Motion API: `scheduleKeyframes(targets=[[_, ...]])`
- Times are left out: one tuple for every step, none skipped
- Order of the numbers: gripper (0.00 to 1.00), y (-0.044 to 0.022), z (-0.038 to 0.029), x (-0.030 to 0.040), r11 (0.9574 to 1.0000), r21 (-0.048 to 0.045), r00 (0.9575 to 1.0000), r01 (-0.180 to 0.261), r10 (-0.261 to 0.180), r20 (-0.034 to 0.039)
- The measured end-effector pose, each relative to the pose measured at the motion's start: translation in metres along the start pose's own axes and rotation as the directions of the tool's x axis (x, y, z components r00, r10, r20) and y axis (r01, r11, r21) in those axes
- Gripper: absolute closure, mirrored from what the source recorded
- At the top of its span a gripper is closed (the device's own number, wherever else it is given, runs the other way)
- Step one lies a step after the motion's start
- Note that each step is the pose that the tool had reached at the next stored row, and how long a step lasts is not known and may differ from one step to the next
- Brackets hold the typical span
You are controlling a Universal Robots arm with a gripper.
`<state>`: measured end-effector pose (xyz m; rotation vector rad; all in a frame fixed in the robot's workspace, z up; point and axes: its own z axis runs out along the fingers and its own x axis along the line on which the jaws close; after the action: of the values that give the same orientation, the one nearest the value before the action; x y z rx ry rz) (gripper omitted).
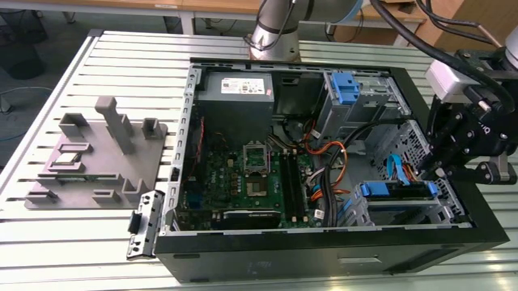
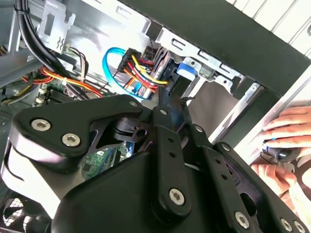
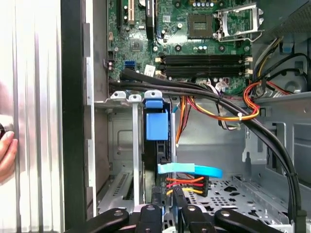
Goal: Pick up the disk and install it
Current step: 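Insert the second disk wire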
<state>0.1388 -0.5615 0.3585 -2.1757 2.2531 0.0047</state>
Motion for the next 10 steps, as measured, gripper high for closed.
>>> scheduleKeyframes(targets=[[0.76,0.0023,0.0002,0.0001,1.0000,0.0003,1.0000,0.000,0.000,0.0002],[0.76,0.0041,0.0002,0.0002,1.0000,0.0007,1.0000,0.000,0.000,0.0003],[0.76,0.0047,0.0003,0.0003,1.0000,0.0009,1.0000,0.000,0.000,0.0003],[0.76,0.0047,0.0002,0.0003,1.0000,0.0010,1.0000,0.000,0.000,0.0003],[0.76,0.0047,-0.0006,0.0002,1.0000,0.0010,1.0000,0.000,0.000,0.0001],[0.76,0.0047,-0.0021,0.0001,1.0000,0.0010,1.0000,0.000,0.000,0.0002],[0.76,0.0047,-0.0040,0.0001,1.0000,0.0011,1.0000,0.000,0.000,0.0001],[0.76,0.0047,-0.0052,0.0002,1.0000,0.0010,1.0000,0.000,0.000,0.0003],[0.76,0.0047,-0.0053,0.0002,1.0000,0.0010,1.0000,0.000,0.000,0.0005],[0.76,0.0047,-0.0053,0.0002,1.0000,0.0010,1.0000,0.000,0.000,0.0006]])
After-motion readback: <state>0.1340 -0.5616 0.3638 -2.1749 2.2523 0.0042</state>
